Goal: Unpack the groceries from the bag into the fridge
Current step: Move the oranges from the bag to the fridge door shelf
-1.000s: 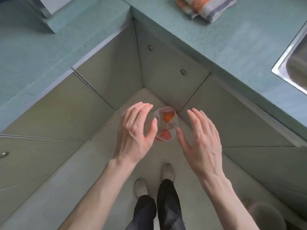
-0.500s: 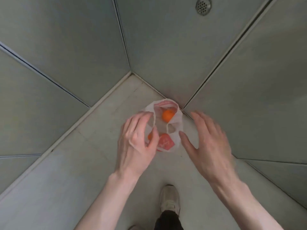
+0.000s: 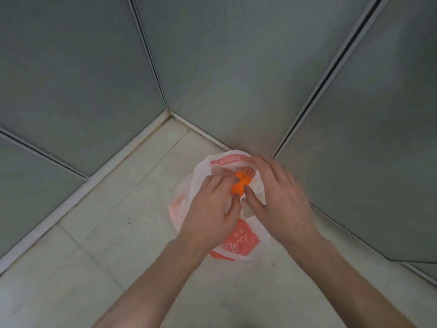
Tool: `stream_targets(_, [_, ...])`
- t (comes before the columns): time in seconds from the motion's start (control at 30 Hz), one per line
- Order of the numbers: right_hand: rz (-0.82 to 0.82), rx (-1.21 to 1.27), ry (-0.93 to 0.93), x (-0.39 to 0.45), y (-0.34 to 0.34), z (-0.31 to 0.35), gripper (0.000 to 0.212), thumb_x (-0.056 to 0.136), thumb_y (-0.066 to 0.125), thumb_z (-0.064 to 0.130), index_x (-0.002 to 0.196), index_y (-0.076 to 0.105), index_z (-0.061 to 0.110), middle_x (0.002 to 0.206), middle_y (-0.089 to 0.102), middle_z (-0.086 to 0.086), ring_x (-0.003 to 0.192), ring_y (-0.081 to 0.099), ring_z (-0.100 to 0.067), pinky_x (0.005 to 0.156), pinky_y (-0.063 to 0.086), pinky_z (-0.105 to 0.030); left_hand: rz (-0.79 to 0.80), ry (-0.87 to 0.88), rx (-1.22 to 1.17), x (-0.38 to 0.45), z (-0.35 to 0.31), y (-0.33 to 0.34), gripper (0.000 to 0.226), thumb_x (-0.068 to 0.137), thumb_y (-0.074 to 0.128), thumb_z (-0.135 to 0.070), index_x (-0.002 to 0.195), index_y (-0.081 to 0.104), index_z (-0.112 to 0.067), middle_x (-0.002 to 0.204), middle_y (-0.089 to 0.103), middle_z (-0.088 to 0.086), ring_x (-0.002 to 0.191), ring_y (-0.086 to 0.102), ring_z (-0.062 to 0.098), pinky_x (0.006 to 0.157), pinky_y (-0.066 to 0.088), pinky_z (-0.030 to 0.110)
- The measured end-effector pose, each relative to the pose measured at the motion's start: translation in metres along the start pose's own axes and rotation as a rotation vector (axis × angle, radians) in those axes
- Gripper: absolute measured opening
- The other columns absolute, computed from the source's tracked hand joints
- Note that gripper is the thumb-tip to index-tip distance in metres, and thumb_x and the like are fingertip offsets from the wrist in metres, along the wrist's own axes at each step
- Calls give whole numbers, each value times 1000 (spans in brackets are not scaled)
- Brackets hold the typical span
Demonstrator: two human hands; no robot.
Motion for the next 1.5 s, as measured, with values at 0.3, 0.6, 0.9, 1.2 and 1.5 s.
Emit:
stream_targets(0.3, [148,55,-19,34,91,-25,47,97,47,39,140,53,21,138,59,2,121,58,-22,98,47,-36,310,110,224,5,63,84,26,90,54,-21,111,69,-17,100,69,0,92,64,23,83,51,45])
stream_targets(0.6, [294,-182,26,49,141,-44,48,92,59,37,138,54,26,141,57,5,135,49,-21,93,51,-39,455,87,562,-22,128,62,49,85,40,-47,119,64,-21,109,69,-1,101,66,25,91,55,39])
stream_targets(0.9, [420,-431,73,49,177,-54,54,91,55,53,135,55,22,130,64,-4,121,59,-28,92,49,-37,448,0,718,-32,153,56,55,78,41,-57,110,67,-20,98,68,1,91,66,27,79,56,39])
stream_targets(1.2, [494,-441,45,45,191,-57,70,83,65,58,143,46,26,141,56,-3,133,48,-28,106,42,-41,581,40,524,-32,157,78,55,84,60,-54,133,62,-30,130,62,-8,128,53,20,111,36,35])
stream_targets(1.5, [449,-365,-15,27,169,-37,73,87,67,51,149,40,22,145,50,-4,124,58,-28,88,49,-38,691,115,653,-40,151,88,68,74,67,-62,135,58,-34,126,60,-9,133,42,21,119,19,39])
Point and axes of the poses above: each hand's wrist, its own x-axis towards the middle knuckle, its own y-axis out of the palm, z = x × y, the point moved 10 cm from there along x, towards the middle knuckle
